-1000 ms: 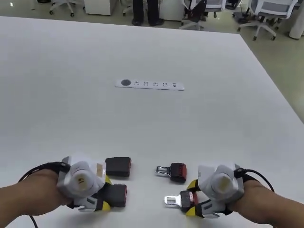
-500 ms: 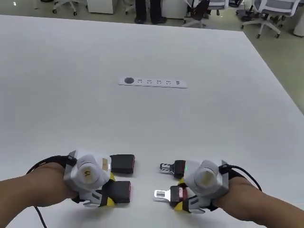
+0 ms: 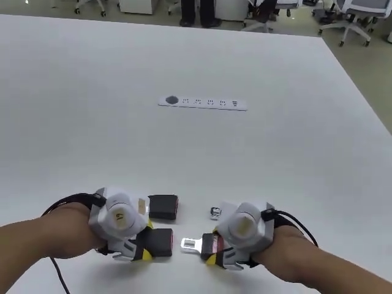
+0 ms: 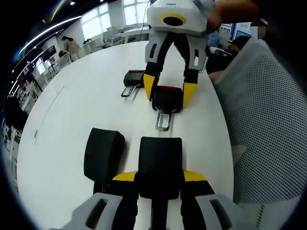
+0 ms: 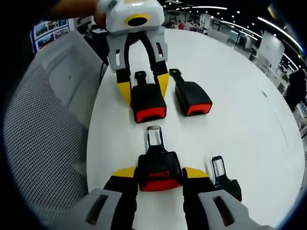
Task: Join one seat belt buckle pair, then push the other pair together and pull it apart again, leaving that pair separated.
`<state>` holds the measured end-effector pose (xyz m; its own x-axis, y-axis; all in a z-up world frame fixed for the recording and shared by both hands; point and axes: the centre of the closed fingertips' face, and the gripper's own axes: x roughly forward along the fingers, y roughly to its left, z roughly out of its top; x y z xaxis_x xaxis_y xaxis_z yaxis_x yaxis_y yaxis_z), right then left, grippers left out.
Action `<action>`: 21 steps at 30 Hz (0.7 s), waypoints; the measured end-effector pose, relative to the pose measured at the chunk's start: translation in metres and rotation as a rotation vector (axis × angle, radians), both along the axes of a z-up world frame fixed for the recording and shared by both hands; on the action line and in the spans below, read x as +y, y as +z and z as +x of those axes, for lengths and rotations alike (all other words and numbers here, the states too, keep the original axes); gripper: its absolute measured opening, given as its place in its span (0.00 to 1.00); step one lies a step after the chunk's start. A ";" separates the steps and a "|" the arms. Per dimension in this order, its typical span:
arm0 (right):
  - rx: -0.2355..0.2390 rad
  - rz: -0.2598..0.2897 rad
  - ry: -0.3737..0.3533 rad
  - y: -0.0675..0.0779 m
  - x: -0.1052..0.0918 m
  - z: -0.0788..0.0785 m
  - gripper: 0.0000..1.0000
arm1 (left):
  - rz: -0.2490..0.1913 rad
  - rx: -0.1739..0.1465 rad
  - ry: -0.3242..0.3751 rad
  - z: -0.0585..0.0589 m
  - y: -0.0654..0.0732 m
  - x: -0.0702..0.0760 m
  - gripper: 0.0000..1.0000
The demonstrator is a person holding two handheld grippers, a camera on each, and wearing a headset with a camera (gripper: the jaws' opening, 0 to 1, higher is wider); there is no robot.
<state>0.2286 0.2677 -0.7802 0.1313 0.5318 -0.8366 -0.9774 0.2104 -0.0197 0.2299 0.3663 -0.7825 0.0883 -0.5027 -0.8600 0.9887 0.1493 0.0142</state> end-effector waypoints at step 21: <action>-0.022 0.037 0.048 0.000 0.025 -0.001 0.32 | 0.024 0.010 -0.072 -0.001 0.001 -0.003 0.34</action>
